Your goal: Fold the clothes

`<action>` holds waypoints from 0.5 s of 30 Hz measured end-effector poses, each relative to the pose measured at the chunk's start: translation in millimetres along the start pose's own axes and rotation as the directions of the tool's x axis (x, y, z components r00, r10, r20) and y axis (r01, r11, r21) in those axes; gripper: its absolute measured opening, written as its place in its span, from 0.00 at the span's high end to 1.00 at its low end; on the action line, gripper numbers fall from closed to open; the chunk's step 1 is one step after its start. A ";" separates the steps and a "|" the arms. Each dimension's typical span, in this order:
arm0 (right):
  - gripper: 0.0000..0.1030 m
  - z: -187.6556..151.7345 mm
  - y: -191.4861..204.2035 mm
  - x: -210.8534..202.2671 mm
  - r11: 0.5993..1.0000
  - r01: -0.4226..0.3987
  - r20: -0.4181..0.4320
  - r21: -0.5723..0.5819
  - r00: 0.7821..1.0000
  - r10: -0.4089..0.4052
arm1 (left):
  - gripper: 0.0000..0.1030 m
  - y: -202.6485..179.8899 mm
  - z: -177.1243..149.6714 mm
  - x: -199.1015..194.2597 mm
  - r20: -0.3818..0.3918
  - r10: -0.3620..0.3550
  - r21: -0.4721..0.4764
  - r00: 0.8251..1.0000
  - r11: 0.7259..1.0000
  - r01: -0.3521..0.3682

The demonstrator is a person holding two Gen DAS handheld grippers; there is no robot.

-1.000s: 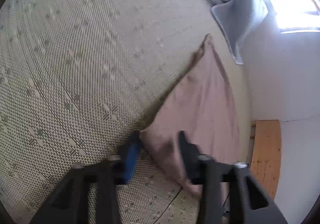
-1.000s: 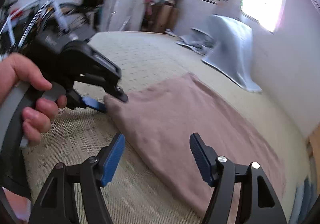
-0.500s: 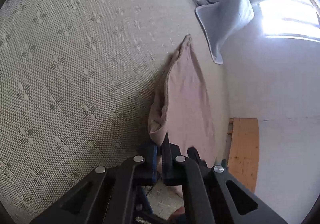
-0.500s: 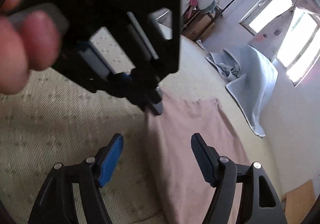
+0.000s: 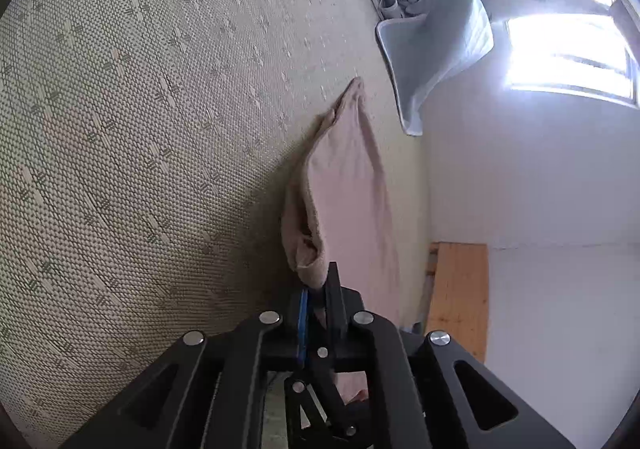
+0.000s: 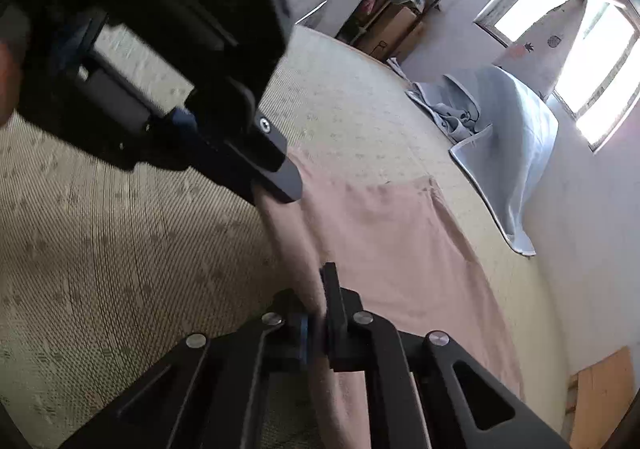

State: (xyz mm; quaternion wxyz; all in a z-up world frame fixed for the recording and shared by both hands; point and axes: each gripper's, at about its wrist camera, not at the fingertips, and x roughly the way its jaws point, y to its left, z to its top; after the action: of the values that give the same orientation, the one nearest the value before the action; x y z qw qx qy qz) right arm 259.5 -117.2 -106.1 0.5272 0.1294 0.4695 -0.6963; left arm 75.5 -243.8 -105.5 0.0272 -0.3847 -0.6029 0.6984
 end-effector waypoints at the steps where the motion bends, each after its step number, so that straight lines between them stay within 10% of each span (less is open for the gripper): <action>1: 0.97 0.6 0.3 -2.2 1.000 -0.002 0.000 -0.009 1.000 0.002 | 0.82 -0.5 -0.2 1.4 0.004 -0.002 -0.003 1.000 1.000 0.002; 4: 0.98 2.5 -0.5 -8.7 1.000 -0.007 0.001 -0.022 1.000 0.008 | 0.51 -0.2 -0.8 7.1 0.011 -0.013 -0.027 1.000 1.000 0.013; 15: 0.98 7.1 -0.1 -15.8 1.000 -0.026 0.031 0.011 0.999 0.026 | 0.44 -13.6 -2.1 38.1 0.010 0.003 -0.026 1.000 1.000 -0.003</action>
State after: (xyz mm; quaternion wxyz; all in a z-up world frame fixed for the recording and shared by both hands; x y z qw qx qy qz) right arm 268.2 -113.1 -91.7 0.5425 0.1276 0.4559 -0.6939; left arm 44.2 -219.3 -112.9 0.0181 -0.3824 -0.6115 0.6925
